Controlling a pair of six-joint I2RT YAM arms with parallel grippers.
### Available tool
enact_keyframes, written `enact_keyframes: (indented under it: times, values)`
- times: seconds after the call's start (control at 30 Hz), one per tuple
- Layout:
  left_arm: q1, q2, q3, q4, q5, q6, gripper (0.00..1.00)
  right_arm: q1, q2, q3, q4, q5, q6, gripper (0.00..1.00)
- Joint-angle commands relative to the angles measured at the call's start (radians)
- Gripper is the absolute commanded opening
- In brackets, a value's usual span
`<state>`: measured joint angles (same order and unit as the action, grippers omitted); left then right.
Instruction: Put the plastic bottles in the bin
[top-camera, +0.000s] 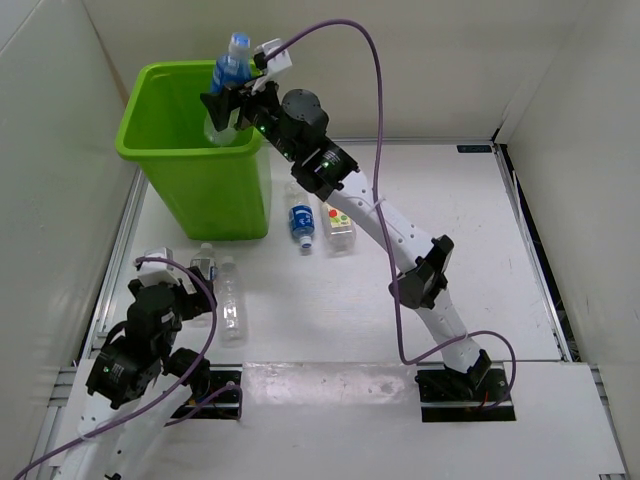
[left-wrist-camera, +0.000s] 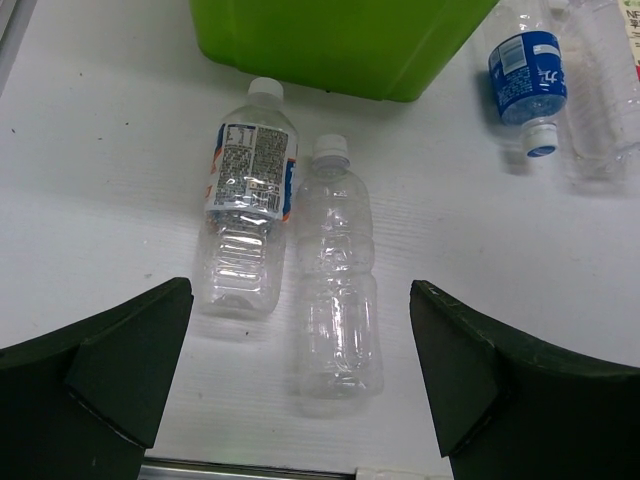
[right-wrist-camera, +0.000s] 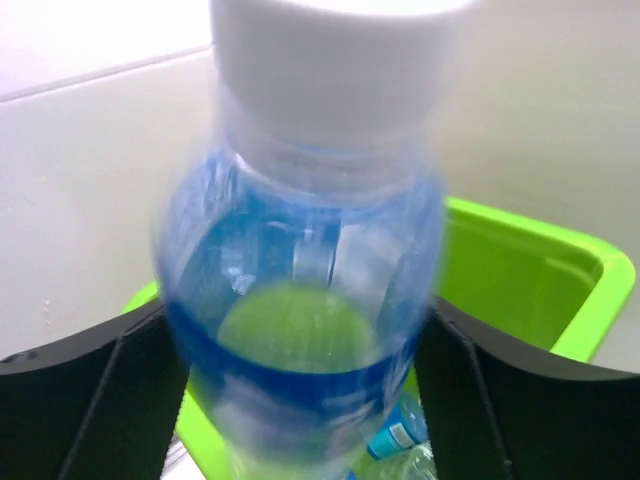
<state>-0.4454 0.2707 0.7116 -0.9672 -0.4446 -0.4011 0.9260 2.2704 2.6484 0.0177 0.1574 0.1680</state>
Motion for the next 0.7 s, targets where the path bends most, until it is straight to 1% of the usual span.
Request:
enact_keyframes:
  times: [0.0,0.07,0.13,0.33,0.47,0.57,0.6,0.67]
  values:
    - [-0.016,-0.013,-0.001,0.015,-0.005,0.005,1.0,0.011,0.003,0.019,0.01,0.011,-0.009,0.84]
    - [-0.024,-0.016,-0.008,0.015,-0.019,0.001,1.0,0.014,0.004,0.016,0.005,0.013,-0.007,0.89]
    - [-0.029,-0.016,-0.009,0.015,-0.026,-0.002,1.0,0.011,0.009,0.018,0.001,0.007,-0.007,0.9]
    - [-0.042,-0.022,-0.014,0.015,-0.029,0.002,1.0,0.011,-0.02,0.018,-0.013,0.017,-0.033,0.9]
    - [-0.049,-0.024,-0.014,0.019,-0.032,0.002,1.0,-0.001,-0.054,0.005,-0.016,0.057,-0.053,0.9]
    - [-0.049,-0.028,-0.012,0.018,-0.034,0.002,1.0,-0.022,-0.107,-0.024,-0.056,0.12,-0.068,0.9]
    - [-0.05,-0.027,-0.015,0.015,-0.036,0.001,1.0,-0.021,-0.162,-0.075,-0.059,0.198,-0.077,0.9]
    - [-0.049,-0.03,-0.017,0.016,-0.037,-0.001,1.0,-0.035,-0.202,-0.154,-0.041,0.249,-0.091,0.9]
